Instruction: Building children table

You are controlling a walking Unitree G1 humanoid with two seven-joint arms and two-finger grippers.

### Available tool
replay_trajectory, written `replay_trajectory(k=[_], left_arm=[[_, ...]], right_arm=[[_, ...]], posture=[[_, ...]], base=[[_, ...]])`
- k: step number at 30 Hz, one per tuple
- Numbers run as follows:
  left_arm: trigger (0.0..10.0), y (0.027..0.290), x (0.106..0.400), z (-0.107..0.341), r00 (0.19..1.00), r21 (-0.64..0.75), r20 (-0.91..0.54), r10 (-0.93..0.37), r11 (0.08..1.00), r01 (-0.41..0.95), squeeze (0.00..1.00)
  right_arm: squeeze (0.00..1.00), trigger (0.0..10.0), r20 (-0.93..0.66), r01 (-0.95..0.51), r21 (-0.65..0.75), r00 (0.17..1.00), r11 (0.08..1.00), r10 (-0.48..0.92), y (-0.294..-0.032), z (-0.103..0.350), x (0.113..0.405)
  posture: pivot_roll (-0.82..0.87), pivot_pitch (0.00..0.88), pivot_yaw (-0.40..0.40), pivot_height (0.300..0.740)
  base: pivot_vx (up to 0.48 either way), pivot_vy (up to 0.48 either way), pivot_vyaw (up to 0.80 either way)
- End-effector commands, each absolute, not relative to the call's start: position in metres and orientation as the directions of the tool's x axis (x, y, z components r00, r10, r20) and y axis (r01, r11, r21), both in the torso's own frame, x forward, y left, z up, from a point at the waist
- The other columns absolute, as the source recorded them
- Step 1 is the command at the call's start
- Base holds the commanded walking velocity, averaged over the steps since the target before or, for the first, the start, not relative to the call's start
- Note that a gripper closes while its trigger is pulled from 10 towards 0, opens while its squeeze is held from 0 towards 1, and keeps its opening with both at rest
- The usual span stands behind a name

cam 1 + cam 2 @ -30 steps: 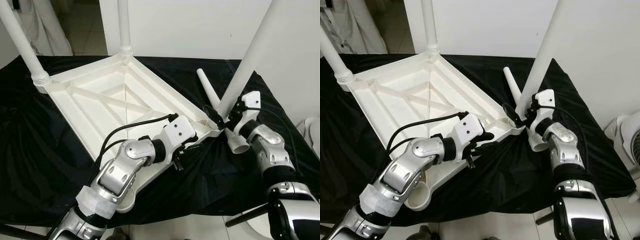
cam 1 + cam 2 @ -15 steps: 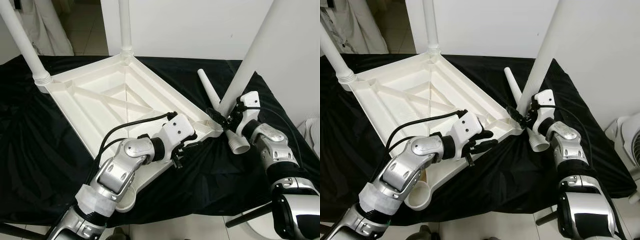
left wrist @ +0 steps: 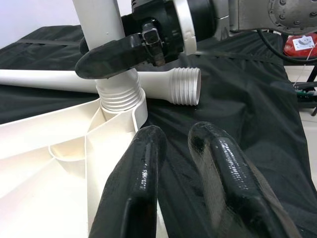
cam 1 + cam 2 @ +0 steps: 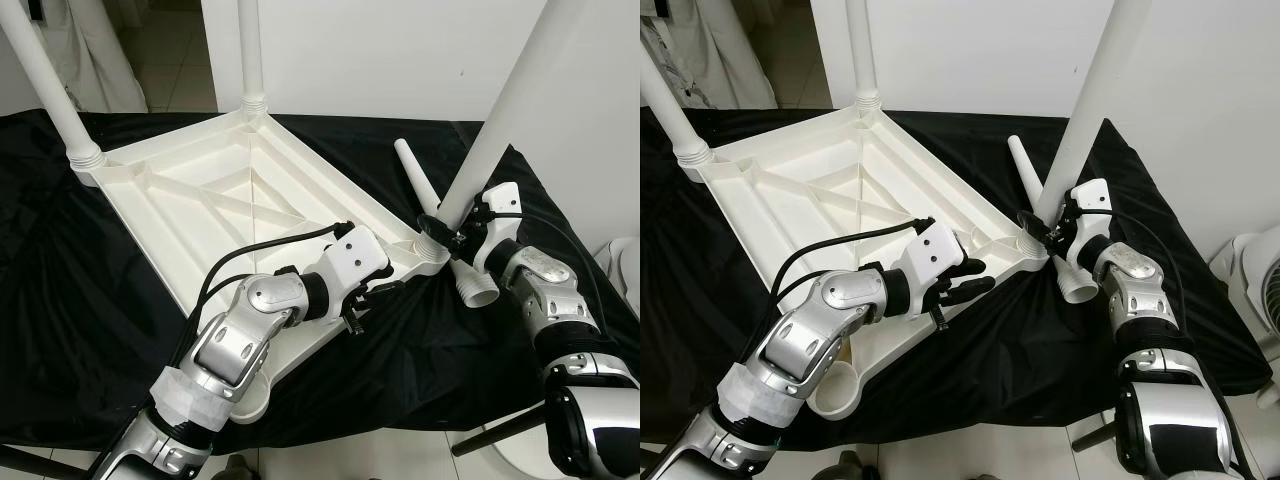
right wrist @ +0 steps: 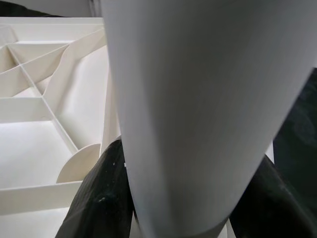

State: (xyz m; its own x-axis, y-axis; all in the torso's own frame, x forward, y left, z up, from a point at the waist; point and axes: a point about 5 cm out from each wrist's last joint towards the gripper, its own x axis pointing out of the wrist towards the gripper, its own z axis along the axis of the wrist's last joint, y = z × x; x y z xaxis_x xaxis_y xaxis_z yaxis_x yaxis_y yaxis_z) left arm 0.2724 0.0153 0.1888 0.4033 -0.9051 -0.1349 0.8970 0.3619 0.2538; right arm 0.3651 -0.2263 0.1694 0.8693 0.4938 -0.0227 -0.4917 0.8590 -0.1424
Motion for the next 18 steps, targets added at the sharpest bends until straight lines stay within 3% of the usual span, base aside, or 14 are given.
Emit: replay_trajectory(k=[1, 6, 18], left_arm=[[10.0, 0.017, 0.274, 0.187, 0.427, 0.266, -0.14, -0.893, 0.381, 0.885, 0.0], [10.0, 0.016, 0.273, 0.187, 0.422, 0.267, -0.141, -0.896, 0.376, 0.887, 0.0], [10.0, 0.016, 0.271, 0.187, 0.413, 0.268, -0.143, -0.9, 0.366, 0.891, 0.0]], right_arm=[[0.0, 10.0, -0.07, -0.462, -0.089, 0.887, 0.882, 0.457, -0.231, 0.159, 0.365], [0.0, 10.0, -0.116, -0.391, -0.016, 0.915, 0.92, 0.386, -0.237, 0.15, 0.367], [0.0, 10.0, -0.124, -0.342, -0.049, 0.934, 0.939, 0.334, -0.237, 0.147, 0.368]], posture=[[0.07, 0.02, -0.012, 0.74], [0.08, 0.016, -0.009, 0.74], [0.08, 0.02, -0.006, 0.74]], base=[[0.0, 0.0, 0.0], [0.0, 0.0, 0.0], [0.0, 0.0, 0.0]])
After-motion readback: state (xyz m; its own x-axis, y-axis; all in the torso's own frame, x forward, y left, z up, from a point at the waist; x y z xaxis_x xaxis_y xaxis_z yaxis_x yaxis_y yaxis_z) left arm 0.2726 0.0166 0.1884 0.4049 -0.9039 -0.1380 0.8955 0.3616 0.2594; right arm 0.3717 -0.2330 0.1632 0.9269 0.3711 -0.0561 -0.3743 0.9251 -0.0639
